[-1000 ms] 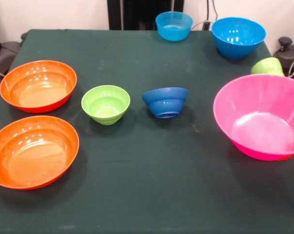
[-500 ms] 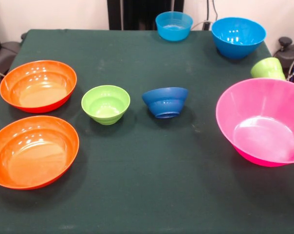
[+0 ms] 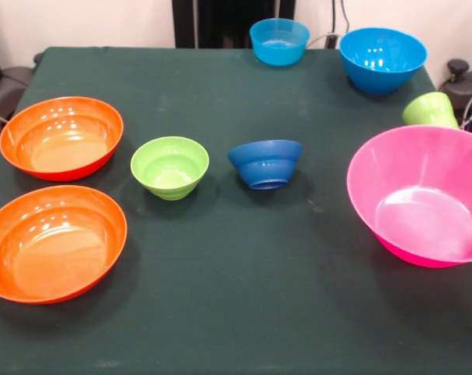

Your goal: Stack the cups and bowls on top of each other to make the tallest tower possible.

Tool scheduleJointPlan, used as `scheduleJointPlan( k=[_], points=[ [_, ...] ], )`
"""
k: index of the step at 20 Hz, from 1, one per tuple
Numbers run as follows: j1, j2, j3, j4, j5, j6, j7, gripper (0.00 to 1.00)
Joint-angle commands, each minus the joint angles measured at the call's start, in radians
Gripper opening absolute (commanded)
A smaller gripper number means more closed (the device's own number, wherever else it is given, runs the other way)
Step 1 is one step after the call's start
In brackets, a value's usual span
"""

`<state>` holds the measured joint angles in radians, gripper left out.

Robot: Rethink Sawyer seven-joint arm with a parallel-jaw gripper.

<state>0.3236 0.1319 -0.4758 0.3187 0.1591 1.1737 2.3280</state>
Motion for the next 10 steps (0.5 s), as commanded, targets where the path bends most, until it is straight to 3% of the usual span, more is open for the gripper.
scheduleJointPlan(
  k=[1,10],
  points=[
    [0.005,0.015,0.087,0.124,0.02,-0.052,0.193,0.0],
    [0.022,-0.043,0.097,0.208,0.009,-0.086,0.176,0.0]
  ],
)
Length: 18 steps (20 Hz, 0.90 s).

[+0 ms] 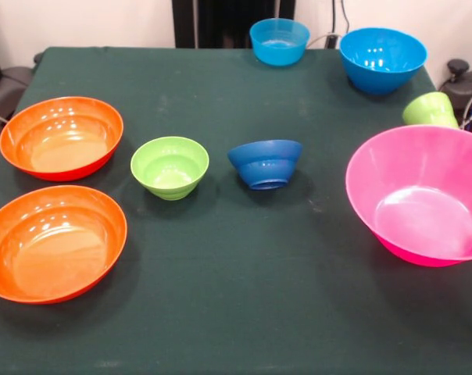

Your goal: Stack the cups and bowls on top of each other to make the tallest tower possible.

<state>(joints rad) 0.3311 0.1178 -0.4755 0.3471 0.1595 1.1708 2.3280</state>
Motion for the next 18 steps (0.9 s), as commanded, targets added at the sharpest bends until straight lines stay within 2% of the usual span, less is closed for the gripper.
scheduleJointPlan(
  k=[1,8,13,18],
  points=[
    [0.016,-0.041,0.099,0.194,0.011,-0.087,0.174,0.0],
    [0.031,-0.247,0.12,0.456,0.015,-0.121,0.082,0.0],
    [0.006,-0.361,0.138,0.552,0.023,-0.096,-0.032,0.0],
    [-0.009,-0.49,0.131,0.684,0.019,-0.128,-0.044,0.0]
  ],
)
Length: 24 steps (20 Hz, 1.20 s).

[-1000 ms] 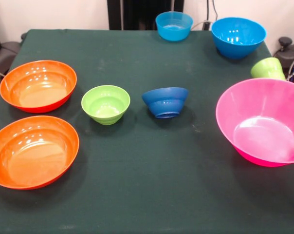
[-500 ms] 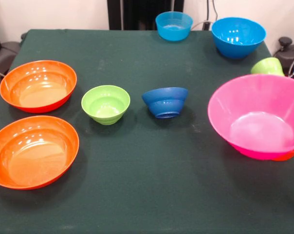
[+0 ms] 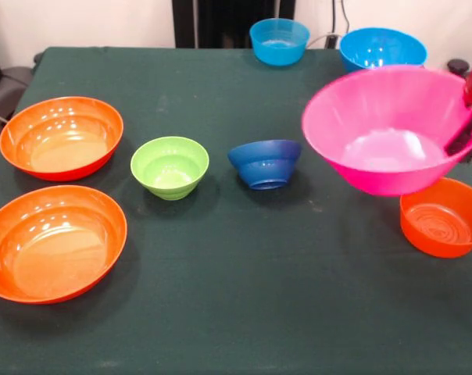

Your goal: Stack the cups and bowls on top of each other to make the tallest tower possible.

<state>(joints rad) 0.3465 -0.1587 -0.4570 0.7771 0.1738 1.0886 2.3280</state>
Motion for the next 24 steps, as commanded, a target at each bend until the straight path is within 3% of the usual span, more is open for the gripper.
scheduleJointPlan(
  k=[1,5,10,18,20,24],
  points=[
    [-0.025,-0.226,0.1,0.257,0.002,-0.042,-0.026,0.0],
    [-0.032,-0.232,0.042,0.218,-0.015,-0.002,0.058,0.0],
    [-0.068,-0.096,-0.017,0.059,-0.025,0.069,0.157,0.0],
    [-0.086,0.08,0.078,-0.181,0.045,0.039,0.113,0.0],
    [-0.09,0.125,0.078,-0.247,0.053,0.072,0.09,0.0],
    [-0.099,0.226,0.028,-0.368,0.077,0.103,0.138,0.0]
  ],
)
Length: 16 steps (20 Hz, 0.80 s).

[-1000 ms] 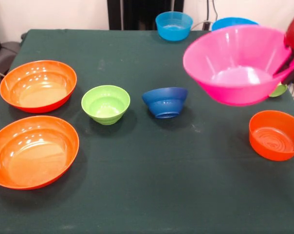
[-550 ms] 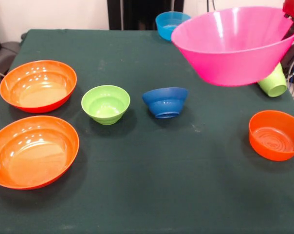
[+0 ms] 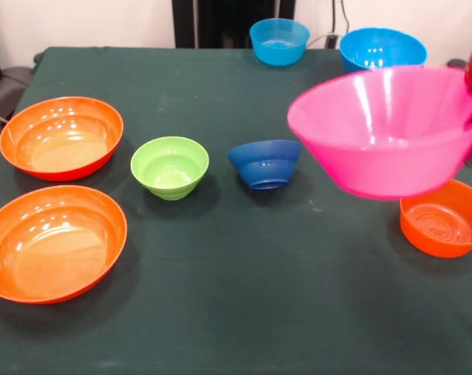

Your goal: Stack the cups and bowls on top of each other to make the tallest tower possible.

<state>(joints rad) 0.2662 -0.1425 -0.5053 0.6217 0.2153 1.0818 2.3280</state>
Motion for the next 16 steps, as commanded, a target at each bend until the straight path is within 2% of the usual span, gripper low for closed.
scheduleJointPlan(
  k=[1,4,12,16],
  points=[
    [-0.023,0.228,0.063,-0.237,0.043,0.121,0.146,0.0],
    [-0.043,0.288,0.022,-0.328,0.084,0.165,0.164,0.0],
    [-0.063,0.377,-0.09,-0.434,0.182,0.179,0.217,0.0],
    [-0.07,0.401,-0.139,-0.455,0.218,0.184,0.195,0.0]
  ],
)
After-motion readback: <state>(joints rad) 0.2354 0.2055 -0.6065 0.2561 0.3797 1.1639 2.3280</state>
